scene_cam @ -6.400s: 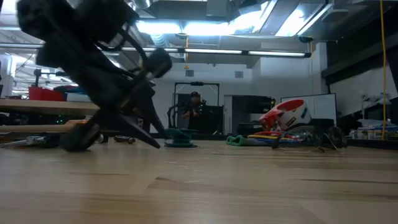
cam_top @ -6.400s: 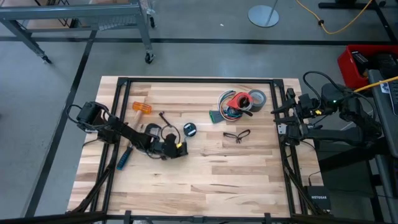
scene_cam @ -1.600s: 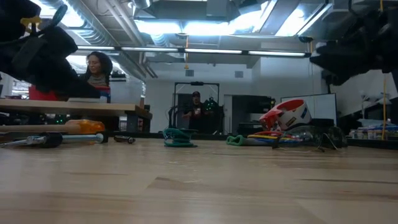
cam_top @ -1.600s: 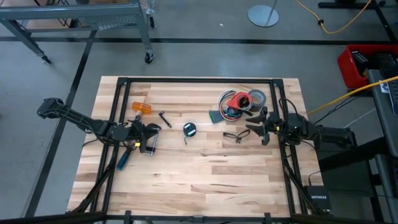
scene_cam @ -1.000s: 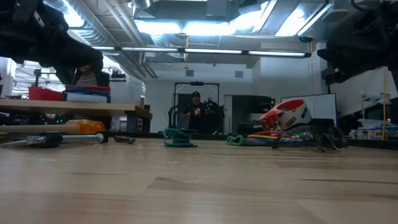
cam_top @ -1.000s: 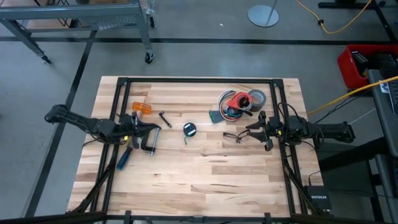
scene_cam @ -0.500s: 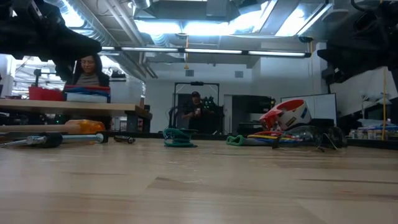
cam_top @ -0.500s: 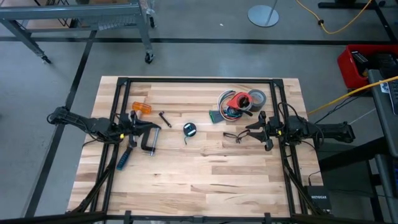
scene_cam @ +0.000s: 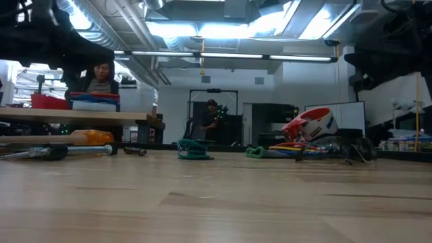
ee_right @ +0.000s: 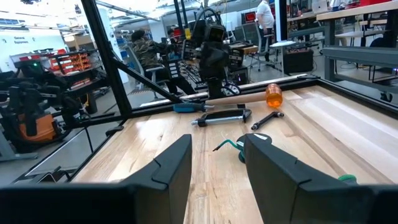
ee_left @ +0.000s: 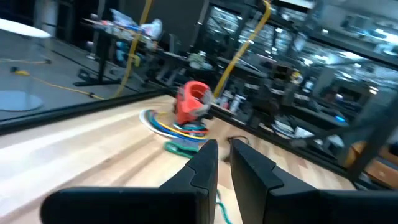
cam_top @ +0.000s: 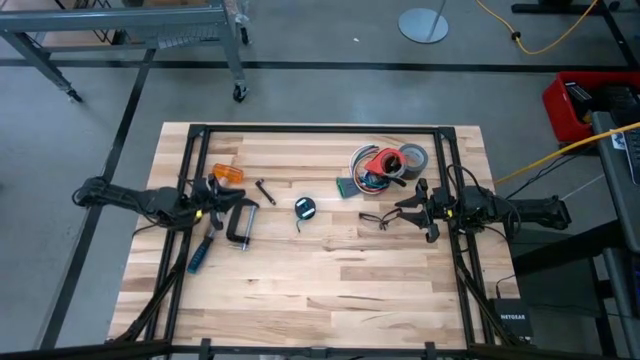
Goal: Coil cords
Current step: Return to Home Position
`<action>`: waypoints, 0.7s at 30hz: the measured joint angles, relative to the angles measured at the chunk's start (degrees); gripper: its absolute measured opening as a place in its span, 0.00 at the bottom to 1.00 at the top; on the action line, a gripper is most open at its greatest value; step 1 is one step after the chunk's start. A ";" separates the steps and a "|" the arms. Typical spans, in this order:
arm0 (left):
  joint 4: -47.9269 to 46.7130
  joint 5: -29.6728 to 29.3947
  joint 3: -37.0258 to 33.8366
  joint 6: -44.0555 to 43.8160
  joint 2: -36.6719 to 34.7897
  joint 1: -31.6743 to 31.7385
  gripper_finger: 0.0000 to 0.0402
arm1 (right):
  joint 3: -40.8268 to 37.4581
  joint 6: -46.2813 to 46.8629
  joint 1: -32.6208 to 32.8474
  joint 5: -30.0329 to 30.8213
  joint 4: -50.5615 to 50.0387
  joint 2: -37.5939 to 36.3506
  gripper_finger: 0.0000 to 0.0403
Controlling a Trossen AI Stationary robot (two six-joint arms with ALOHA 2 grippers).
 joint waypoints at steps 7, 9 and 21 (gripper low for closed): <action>0.00 -0.02 -0.02 0.21 0.41 6.58 0.09 | 0.00 0.00 0.00 0.00 0.00 0.00 0.37; -0.02 0.00 -0.02 -0.12 0.95 7.65 0.09 | 0.00 0.00 0.00 0.00 0.00 0.00 0.37; -0.02 -0.02 -0.02 -0.13 1.68 8.46 0.09 | 0.00 0.01 0.00 0.00 -0.02 0.00 0.37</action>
